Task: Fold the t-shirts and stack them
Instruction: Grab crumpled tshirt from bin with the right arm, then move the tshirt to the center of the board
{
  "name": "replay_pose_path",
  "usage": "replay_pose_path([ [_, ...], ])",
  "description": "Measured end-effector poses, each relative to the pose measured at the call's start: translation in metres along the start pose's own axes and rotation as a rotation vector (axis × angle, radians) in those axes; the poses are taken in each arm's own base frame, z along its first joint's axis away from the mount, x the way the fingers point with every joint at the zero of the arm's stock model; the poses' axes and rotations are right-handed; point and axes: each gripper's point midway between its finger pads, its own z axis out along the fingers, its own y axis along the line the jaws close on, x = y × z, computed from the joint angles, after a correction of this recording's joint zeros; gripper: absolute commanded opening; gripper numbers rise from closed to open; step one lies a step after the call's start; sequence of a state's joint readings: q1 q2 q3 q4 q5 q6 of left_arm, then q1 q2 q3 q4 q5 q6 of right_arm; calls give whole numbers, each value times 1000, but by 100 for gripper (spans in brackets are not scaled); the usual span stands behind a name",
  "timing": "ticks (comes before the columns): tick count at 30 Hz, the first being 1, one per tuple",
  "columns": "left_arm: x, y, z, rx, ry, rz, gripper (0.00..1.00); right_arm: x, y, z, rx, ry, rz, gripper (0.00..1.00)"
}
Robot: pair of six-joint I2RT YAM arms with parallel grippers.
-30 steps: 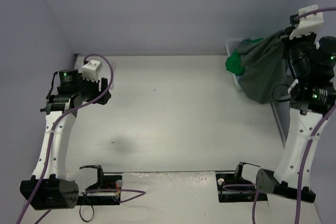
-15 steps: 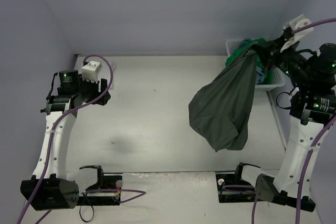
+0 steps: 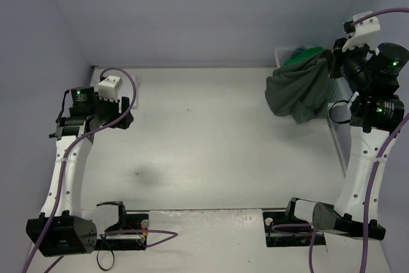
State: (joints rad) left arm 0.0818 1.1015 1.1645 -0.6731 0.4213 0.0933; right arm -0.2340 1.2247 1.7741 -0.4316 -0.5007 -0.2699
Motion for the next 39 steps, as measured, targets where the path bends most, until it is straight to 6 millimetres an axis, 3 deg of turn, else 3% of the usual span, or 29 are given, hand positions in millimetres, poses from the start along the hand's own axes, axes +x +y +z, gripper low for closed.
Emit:
replay_pose_path([
  [5, 0, 2, -1, -4, -3, -6, 61, -4, -12, -3, 67, 5, -16, 0],
  [9, 2, 4, -1, -7, -9, -10, 61, -11, 1, -5, -1, -17, -22, 0],
  [12, 3, 3, 0, -4, -8, -12, 61, -13, 29, -5, -120, -31, -4, 0],
  [15, 2, 2, 0, 3, -11, -14, 61, -12, 69, -6, -278, -39, 28, 0],
  [20, 1, 1, 0, 7, -16, -20, 61, -14, 167, -20, -652, -39, 86, 0],
  [22, 2, 3, 0, 4, -15, -25, 61, -18, 193, -32, -791, -45, 114, 0],
  [26, 5, 4, 1, 0, -10, -35, 61, -21, 207, -45, -899, -46, 148, 0],
  [29, 4, 4, 1, 1, -12, -37, 61, -19, 203, -40, -864, -46, 138, 0],
  [31, 5, 4, 2, 1, -11, -37, 61, -4, 194, -24, -777, -18, 129, 0],
  [34, 5, 5, 2, 2, -8, -39, 61, 45, 174, 19, -601, 106, 129, 1],
  [35, 5, 5, 3, 2, -7, -39, 61, 71, 165, 39, -529, 170, 129, 13],
  [36, 5, 5, 3, 2, -6, -40, 61, 101, 154, 60, -457, 240, 129, 38],
  [38, 6, 5, 4, 4, -3, -42, 61, 169, 130, 95, -304, 392, 103, 46],
  [39, 6, 5, 5, 6, 0, -44, 61, 208, 121, 109, -241, 479, 84, 58],
])
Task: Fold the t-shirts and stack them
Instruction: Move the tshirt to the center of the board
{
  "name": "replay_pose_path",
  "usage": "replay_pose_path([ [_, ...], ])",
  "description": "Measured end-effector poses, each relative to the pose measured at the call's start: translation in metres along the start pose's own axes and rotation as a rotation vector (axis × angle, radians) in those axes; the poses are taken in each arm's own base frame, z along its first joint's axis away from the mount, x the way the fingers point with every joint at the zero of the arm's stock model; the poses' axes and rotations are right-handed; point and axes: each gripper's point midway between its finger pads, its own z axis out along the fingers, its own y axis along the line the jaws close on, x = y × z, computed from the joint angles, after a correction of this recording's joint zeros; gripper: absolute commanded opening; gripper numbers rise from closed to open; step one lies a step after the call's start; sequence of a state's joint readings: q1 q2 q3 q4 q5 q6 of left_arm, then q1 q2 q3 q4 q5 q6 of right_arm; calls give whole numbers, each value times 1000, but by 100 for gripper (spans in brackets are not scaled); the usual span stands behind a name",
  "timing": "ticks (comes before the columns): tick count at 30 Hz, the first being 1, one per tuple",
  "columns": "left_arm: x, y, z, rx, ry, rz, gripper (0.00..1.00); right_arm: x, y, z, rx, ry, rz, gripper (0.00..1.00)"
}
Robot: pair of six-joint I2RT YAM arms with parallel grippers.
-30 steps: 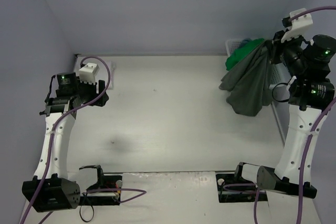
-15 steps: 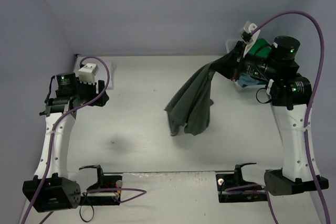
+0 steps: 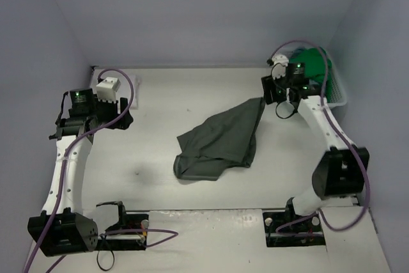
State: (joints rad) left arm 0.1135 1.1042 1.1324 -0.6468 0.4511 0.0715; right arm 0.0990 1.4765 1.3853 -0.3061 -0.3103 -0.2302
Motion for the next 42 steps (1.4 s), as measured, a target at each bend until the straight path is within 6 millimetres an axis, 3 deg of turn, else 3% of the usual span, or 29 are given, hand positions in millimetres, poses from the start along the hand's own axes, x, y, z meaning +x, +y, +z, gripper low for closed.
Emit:
replay_pose_path([
  [2, 1, 0, 2, 2, 7, -4, 61, 70, -26, 37, 114, 185, 4, 61],
  [4, 2, 1, 4, 3, 15, -7, 61, 127, -32, 45, 160, 340, -4, 61],
  [6, 3, 1, 5, 4, 20, -9, 61, 152, -27, 40, 152, 406, -22, 61],
  [9, 3, 1, 5, 4, 20, -10, 61, 128, -11, 25, 95, 331, -66, 59],
  [14, 3, 1, 5, 3, 19, -10, 61, 73, 37, -22, -63, 128, -171, 60],
  [17, 3, 1, 5, 3, 19, -10, 61, 67, 73, -39, -151, 76, -241, 59],
  [19, 3, 1, 5, 4, 19, -10, 61, 82, 99, -40, -217, 97, -280, 57],
  [23, 3, 1, 5, 4, 19, -11, 61, 140, 147, -23, -358, 267, -347, 55],
  [25, 3, 1, 5, 4, 19, -13, 61, 168, 162, -15, -394, 366, -382, 55],
  [28, 3, 2, 5, 3, 18, -14, 61, 191, 177, -6, -394, 454, -467, 55],
  [34, 3, 3, 5, 2, 18, -16, 61, 219, 198, 2, -393, 542, -596, 56],
  [42, 3, 2, 5, 3, 17, -16, 61, 226, 188, 11, -314, 577, -644, 54],
])
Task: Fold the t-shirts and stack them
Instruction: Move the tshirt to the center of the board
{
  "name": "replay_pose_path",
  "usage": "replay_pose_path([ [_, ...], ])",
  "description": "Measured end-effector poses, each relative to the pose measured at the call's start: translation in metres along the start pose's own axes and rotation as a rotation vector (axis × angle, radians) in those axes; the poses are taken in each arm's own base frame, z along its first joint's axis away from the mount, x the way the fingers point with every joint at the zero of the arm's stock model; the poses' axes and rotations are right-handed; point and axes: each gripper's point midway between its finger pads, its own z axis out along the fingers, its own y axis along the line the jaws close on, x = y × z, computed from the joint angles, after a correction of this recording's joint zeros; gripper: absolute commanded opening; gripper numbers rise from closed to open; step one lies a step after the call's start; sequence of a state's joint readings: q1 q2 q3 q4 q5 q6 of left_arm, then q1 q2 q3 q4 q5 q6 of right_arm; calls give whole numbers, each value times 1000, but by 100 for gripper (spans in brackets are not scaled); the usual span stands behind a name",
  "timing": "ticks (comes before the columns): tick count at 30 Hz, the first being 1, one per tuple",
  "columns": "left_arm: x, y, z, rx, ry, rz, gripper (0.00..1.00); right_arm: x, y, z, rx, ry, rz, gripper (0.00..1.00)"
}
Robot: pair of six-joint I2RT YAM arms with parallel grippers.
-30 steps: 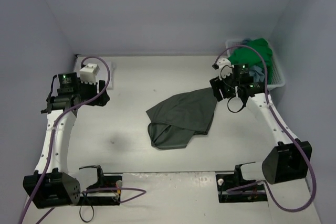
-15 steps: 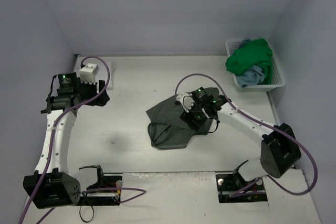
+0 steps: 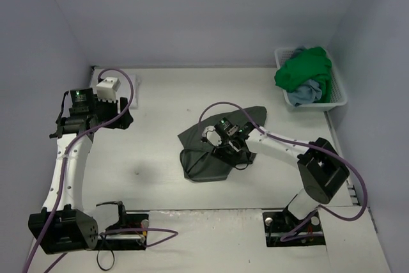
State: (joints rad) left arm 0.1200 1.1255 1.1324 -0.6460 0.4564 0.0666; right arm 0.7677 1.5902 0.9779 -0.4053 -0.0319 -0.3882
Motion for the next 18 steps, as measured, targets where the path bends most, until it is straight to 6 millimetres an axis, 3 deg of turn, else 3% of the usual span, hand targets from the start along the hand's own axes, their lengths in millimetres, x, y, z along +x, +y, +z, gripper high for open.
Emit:
replay_pose_path([
  [4, 0, -1, 0, 3, 0, 0, 61, 6, -9, 5, 53, 39, -2, 45],
  [6, 0, -2, 0, 9, 0, 0, 61, 8, -13, 5, 75, 50, -4, 35],
  [7, 0, -2, 0, 12, 0, -1, 61, 8, -15, 5, 87, 53, -5, 22],
  [10, 1, -3, 1, 21, 7, -4, 61, 9, -20, 4, 115, 58, -5, 4],
  [15, 8, -20, 9, 86, 46, 10, 61, 8, -29, 2, 144, 55, 10, 0],
  [17, 12, -34, 12, 127, 67, 36, 61, 6, -38, 1, 158, 43, 34, 0],
  [18, 14, -52, 16, 174, 85, 78, 61, 5, -44, 0, 167, 36, 53, 0],
])
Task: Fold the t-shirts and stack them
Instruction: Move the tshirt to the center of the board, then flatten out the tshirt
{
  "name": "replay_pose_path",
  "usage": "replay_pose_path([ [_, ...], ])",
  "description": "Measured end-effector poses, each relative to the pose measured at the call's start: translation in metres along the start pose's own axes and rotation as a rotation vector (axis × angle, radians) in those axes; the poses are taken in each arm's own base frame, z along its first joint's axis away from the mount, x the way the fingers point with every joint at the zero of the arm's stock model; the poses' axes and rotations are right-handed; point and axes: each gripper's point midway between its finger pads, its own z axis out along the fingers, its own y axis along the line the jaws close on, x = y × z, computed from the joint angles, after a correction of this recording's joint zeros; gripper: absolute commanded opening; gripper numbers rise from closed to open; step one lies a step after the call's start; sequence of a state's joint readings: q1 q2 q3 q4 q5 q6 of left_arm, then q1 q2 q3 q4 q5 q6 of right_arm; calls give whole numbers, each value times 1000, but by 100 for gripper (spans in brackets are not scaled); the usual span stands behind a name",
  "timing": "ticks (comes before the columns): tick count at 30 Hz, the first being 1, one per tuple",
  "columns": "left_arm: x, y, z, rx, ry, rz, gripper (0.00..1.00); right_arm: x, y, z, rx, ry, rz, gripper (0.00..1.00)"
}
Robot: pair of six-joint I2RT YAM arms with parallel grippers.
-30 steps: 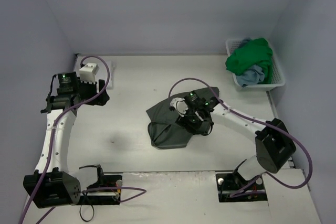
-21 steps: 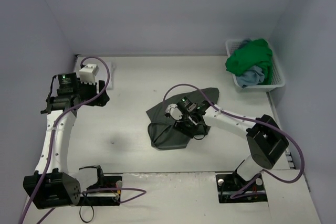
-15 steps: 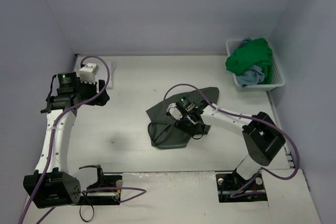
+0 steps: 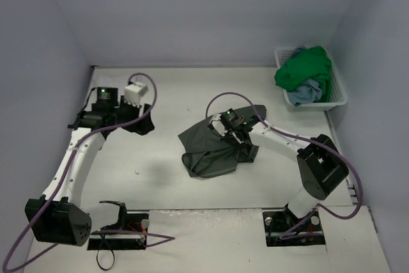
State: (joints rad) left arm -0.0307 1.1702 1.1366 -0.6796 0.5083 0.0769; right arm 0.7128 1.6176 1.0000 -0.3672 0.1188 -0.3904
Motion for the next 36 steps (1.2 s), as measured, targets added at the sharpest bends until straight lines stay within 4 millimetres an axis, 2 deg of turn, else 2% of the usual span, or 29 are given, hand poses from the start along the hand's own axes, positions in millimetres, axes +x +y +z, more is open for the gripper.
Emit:
replay_pose_path([
  [5, 17, -76, 26, 216, 108, 197, 61, -1, -53, -3, 67, -33, 145, 0],
  [8, 34, -104, 42, 297, 187, 277, 61, -5, -83, -9, 104, -65, 219, 0],
  [10, 44, -115, 53, 327, 237, 307, 61, -8, -94, -13, 119, -83, 240, 0],
  [12, 55, -124, 64, 349, 284, 331, 61, -12, -96, -14, 113, -96, 240, 2],
  [15, 67, -135, 75, 375, 332, 361, 61, -14, -90, -13, 88, -101, 231, 10],
  [17, 72, -143, 81, 391, 348, 378, 61, -14, -87, -12, 73, -102, 227, 9],
  [19, 74, -151, 87, 406, 358, 397, 61, -13, -85, -12, 63, -100, 223, 4],
  [23, 72, -168, 102, 433, 355, 438, 61, -11, -82, -9, 52, -91, 216, 0],
  [30, 70, -201, 135, 456, 317, 492, 61, -7, -82, -6, 52, -77, 220, 0],
  [36, 64, -220, 174, 421, 263, 496, 61, 7, -99, -4, 75, -59, 299, 0],
])
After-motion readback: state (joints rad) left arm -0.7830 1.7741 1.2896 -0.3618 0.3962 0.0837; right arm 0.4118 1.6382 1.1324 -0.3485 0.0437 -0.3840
